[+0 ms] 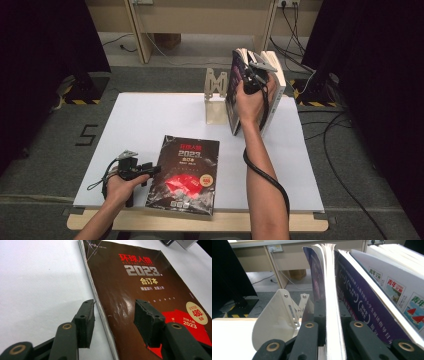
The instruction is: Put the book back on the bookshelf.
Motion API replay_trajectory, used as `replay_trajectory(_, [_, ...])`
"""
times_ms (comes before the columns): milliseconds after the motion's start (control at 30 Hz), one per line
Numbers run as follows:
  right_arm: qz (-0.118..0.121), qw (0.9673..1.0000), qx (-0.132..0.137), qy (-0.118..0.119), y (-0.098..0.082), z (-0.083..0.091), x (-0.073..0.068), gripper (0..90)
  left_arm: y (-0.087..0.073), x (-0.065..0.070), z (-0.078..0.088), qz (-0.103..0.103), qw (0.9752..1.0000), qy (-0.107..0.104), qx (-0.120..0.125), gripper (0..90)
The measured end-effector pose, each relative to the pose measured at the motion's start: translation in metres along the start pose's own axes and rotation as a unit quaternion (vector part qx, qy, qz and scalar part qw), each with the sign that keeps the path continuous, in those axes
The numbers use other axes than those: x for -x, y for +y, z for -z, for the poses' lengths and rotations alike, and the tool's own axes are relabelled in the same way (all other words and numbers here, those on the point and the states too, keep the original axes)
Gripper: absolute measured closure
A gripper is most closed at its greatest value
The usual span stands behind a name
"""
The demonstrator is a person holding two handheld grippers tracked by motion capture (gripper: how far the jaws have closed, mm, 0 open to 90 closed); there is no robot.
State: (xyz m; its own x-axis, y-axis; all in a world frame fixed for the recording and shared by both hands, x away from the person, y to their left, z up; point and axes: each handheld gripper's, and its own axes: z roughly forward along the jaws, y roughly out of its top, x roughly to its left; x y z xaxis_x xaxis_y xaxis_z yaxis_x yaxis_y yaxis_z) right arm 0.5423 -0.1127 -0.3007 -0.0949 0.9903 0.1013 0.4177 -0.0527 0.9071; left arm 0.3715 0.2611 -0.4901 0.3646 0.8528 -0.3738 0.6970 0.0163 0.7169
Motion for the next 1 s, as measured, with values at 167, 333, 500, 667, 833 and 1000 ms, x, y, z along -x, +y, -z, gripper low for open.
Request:
replay_trajectory(167, [0.002,1.0000,0.004,-0.003,-0.003,-0.003,0.001,83.1,0.000,0.000,0.000,0.001,1.0000,-0.002,0.001,50.0])
replay_trajectory(333, [0.001,1.0000,0.003,-0.005,-0.004,-0.006,0.002,82.9,0.000,0.000,0.000,0.001,1.0000,-0.001,0.002,50.0])
replay_trajectory(500, [0.016,0.9998,0.012,-0.003,-0.005,-0.003,0.002,80.3,-0.001,0.000,0.000,0.000,1.0000,-0.002,0.000,50.0])
replay_trajectory(667, [0.028,0.9991,0.030,-0.007,-0.001,0.012,0.001,76.0,-0.001,0.000,0.000,0.000,1.0000,-0.001,0.002,50.0])
replay_trajectory(833, [0.026,0.9987,0.043,-0.012,0.002,0.028,0.007,74.5,-0.002,0.002,-0.001,-0.002,1.0000,-0.002,0.000,50.0])
replay_trajectory(1000, [0.029,0.9981,0.049,-0.023,-0.001,0.039,0.015,74.0,-0.002,0.003,-0.001,-0.001,1.0000,-0.003,0.000,50.0])
